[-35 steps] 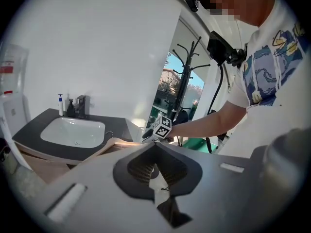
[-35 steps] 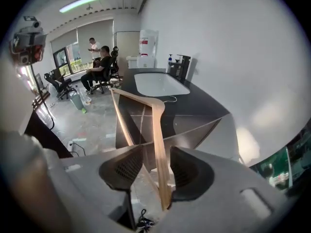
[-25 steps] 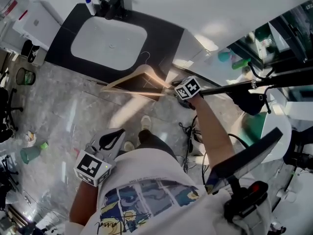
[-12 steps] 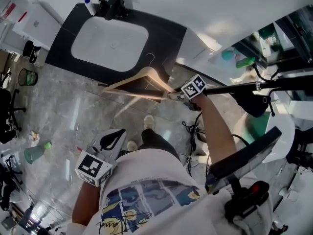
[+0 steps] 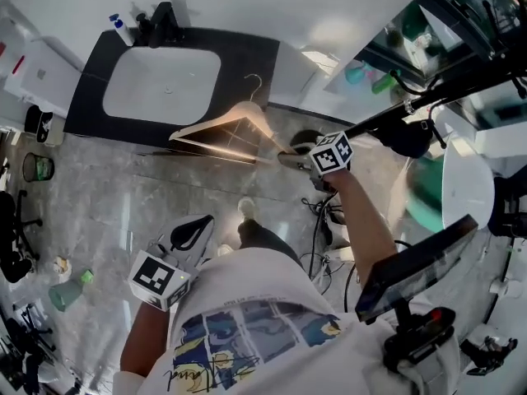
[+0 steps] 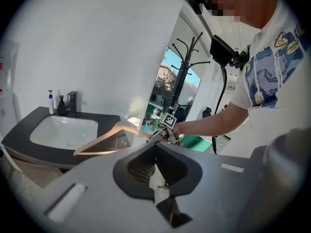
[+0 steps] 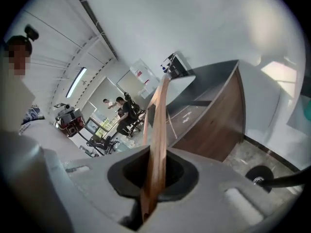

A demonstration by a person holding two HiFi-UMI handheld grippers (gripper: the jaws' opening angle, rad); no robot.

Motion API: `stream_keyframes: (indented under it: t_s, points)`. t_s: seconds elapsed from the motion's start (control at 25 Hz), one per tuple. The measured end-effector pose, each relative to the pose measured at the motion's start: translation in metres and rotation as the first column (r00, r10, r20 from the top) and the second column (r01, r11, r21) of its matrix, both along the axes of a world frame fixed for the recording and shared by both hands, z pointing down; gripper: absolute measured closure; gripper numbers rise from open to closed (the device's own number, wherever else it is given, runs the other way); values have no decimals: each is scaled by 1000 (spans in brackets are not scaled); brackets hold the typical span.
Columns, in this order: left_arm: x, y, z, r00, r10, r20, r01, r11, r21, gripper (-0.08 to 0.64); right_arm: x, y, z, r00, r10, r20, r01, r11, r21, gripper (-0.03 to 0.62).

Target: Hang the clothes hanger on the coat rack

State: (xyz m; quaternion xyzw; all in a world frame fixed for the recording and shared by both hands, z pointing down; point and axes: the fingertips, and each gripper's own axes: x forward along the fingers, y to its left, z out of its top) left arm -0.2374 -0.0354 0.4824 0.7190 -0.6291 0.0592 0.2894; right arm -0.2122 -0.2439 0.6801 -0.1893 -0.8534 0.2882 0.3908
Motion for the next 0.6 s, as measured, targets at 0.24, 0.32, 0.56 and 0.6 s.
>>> stream_keyframes:
  t_s: [0.24, 0.32, 0.56, 0.6]
  points:
    - [16, 9, -11, 995, 102, 14, -103, 992, 75, 558, 40, -10, -58, 988, 127, 84, -138, 981, 133, 584]
    - [24, 17, -15, 992, 130, 10, -130, 987, 96, 558, 55, -11, -83, 981, 153, 118, -173, 968, 182, 584]
    - [52, 52, -18, 977, 213, 12, -212, 966, 151, 558, 106, -2, -159, 958, 194, 209, -253, 918, 307, 586]
    - [57, 56, -19, 974, 225, 12, -224, 962, 156, 558, 116, 0, -171, 955, 201, 218, -266, 907, 328, 586]
